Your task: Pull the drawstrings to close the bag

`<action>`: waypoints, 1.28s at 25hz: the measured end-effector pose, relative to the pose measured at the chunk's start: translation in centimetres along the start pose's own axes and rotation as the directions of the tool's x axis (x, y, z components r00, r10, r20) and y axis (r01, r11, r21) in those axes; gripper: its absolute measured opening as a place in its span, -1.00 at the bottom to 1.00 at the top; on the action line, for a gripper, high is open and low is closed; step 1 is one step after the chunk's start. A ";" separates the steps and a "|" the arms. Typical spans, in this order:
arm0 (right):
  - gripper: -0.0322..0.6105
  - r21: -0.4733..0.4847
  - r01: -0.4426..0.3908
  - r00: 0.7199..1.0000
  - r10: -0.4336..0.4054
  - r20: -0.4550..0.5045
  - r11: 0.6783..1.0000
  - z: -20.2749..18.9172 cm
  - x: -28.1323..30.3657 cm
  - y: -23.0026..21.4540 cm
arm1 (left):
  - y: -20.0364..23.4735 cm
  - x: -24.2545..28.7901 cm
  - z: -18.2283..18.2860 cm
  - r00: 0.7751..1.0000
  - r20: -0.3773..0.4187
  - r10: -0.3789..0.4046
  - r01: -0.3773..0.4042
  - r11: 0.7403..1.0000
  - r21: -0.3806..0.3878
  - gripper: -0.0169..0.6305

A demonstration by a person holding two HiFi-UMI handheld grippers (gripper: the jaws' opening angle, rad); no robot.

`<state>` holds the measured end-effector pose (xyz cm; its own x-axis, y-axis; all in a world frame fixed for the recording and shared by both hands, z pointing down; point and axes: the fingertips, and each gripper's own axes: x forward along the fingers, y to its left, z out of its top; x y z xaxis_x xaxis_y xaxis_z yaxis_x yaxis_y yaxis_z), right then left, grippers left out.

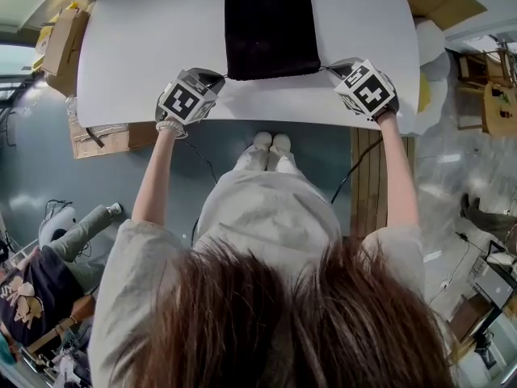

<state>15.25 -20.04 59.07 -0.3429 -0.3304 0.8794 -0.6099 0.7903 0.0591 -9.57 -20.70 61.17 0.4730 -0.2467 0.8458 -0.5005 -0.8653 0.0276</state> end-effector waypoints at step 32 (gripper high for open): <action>-0.87 0.002 0.124 0.979 -0.123 0.162 0.992 5.6 -5.9 -4.0 | 4.3 -6.6 6.8 0.959 0.205 0.193 -0.196 0.981 -0.005 -0.95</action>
<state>15.68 -24.19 51.02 -0.3767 -0.5043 0.7770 -0.6494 0.7420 0.1668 -9.94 -25.79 52.04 0.5058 -0.4933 0.7077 -0.5874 -0.7977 -0.1362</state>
